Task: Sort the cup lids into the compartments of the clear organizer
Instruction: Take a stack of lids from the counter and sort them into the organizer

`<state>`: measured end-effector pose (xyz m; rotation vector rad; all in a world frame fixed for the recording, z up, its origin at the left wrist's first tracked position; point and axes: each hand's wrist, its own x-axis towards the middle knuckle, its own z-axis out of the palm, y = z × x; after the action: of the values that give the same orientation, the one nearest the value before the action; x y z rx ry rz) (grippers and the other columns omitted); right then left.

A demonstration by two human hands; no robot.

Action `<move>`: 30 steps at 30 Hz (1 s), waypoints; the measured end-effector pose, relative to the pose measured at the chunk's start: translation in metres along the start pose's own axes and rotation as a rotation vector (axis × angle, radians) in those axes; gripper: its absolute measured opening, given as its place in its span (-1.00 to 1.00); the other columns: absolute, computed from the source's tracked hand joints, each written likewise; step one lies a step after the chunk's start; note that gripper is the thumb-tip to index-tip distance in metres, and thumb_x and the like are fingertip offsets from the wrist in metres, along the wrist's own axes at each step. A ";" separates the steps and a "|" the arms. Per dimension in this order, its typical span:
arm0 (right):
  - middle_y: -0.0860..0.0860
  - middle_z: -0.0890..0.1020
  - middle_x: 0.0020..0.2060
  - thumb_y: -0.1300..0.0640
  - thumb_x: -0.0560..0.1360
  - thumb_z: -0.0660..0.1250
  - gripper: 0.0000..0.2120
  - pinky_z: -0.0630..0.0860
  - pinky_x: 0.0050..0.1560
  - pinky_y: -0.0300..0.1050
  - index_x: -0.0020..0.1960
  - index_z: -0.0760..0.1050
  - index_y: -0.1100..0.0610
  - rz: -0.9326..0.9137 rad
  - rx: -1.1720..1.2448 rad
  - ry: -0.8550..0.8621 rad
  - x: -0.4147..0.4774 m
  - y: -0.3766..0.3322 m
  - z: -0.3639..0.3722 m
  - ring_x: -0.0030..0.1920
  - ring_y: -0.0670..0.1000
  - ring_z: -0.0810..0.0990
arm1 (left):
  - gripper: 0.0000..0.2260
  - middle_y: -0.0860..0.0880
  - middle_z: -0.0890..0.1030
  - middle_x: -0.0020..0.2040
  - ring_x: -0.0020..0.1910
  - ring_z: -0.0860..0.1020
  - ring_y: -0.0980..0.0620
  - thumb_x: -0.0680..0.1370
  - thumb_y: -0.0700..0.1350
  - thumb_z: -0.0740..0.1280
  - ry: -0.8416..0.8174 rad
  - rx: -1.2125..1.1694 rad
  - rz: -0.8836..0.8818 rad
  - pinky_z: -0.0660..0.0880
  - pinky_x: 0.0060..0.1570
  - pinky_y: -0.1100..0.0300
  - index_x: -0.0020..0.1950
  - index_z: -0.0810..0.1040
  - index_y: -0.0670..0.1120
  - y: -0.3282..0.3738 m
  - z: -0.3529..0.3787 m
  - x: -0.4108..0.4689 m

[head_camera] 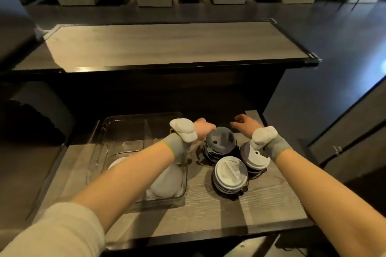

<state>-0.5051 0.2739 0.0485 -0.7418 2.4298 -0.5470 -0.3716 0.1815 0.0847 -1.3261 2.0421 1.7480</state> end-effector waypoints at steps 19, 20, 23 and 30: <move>0.04 0.49 0.21 -0.69 -0.06 0.09 0.31 0.19 0.44 0.18 0.48 0.14 0.08 0.562 0.692 -0.198 -0.015 0.164 0.010 0.46 0.16 0.27 | -0.51 -0.24 0.33 0.45 0.42 0.32 -0.19 0.65 0.06 -0.04 -0.337 0.903 0.274 0.27 0.32 0.14 0.47 0.25 -0.22 0.068 0.112 0.054; 0.01 0.50 0.05 -0.70 -0.15 0.10 0.37 0.15 0.45 0.19 0.47 0.14 0.09 0.581 0.764 -0.241 -0.012 0.171 0.016 0.46 0.17 0.27 | -0.48 -0.21 0.28 0.48 0.46 0.26 -0.16 0.65 0.09 -0.05 -0.393 0.917 0.215 0.21 0.37 0.15 0.49 0.20 -0.21 0.064 0.114 0.056; 0.27 0.50 0.09 -0.57 0.26 0.03 -0.07 0.34 0.22 0.30 0.25 0.26 0.19 0.659 0.971 -0.377 -0.038 0.137 0.008 0.00 0.36 0.61 | -0.41 -0.09 0.20 0.52 0.49 0.18 -0.06 0.61 0.18 0.01 -0.515 0.917 0.151 0.10 0.48 0.10 0.52 0.12 -0.16 0.048 0.123 0.078; 0.31 0.39 0.32 -0.56 0.29 -0.02 0.02 0.38 0.21 0.23 0.50 0.08 0.13 0.629 1.185 -0.525 -0.024 0.150 0.013 -0.13 0.33 0.64 | -0.35 -0.07 0.29 0.49 0.46 0.27 -0.09 0.52 0.29 0.11 -0.590 1.033 0.081 0.18 0.47 0.00 0.50 0.21 -0.05 0.044 0.136 0.105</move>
<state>-0.5385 0.4011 -0.0294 0.3431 1.3345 -1.1419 -0.5210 0.2401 0.0097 -0.3546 2.0905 0.6859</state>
